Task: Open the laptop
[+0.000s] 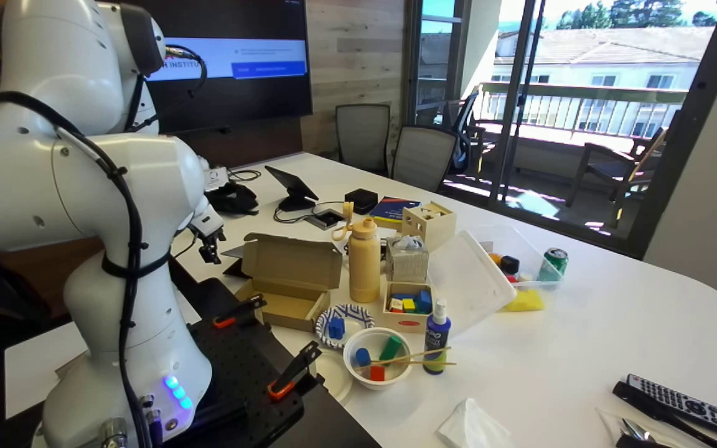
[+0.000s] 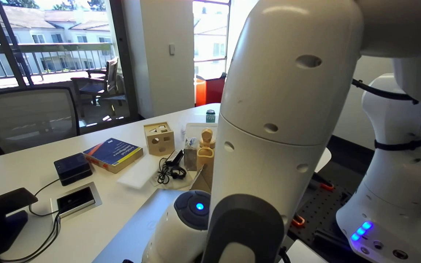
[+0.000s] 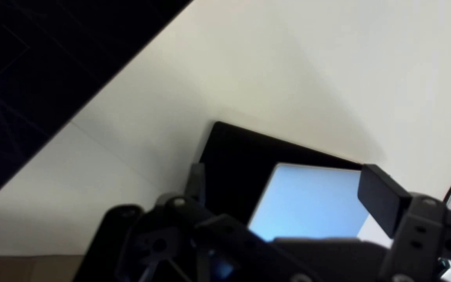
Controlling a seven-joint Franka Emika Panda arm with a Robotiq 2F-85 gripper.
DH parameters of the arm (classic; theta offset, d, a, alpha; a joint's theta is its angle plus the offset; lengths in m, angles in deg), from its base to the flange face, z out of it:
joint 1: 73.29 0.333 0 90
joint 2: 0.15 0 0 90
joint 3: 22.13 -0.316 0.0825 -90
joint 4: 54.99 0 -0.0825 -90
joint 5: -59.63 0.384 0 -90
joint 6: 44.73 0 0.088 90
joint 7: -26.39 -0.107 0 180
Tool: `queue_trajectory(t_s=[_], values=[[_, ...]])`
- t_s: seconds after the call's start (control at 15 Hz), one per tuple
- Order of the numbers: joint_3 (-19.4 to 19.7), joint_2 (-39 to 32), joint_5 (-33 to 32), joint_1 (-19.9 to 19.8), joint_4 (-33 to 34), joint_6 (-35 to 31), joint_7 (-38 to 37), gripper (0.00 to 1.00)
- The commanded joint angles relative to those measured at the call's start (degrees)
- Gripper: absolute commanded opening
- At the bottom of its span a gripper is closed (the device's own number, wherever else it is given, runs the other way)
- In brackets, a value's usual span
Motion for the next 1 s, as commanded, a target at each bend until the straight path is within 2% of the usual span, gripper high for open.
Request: queue_trajectory(t_s=[0.0,0.4,0.93], values=[[3.9,-2.6,-1.3,3.7,2.1,0.0,-3.9,1.00],[9.0,-6.4,-2.8,7.9,5.1,0.0,-7.1,1.00],[13.3,-11.2,-4.1,11.6,8.7,0.0,-9.6,1.00]])
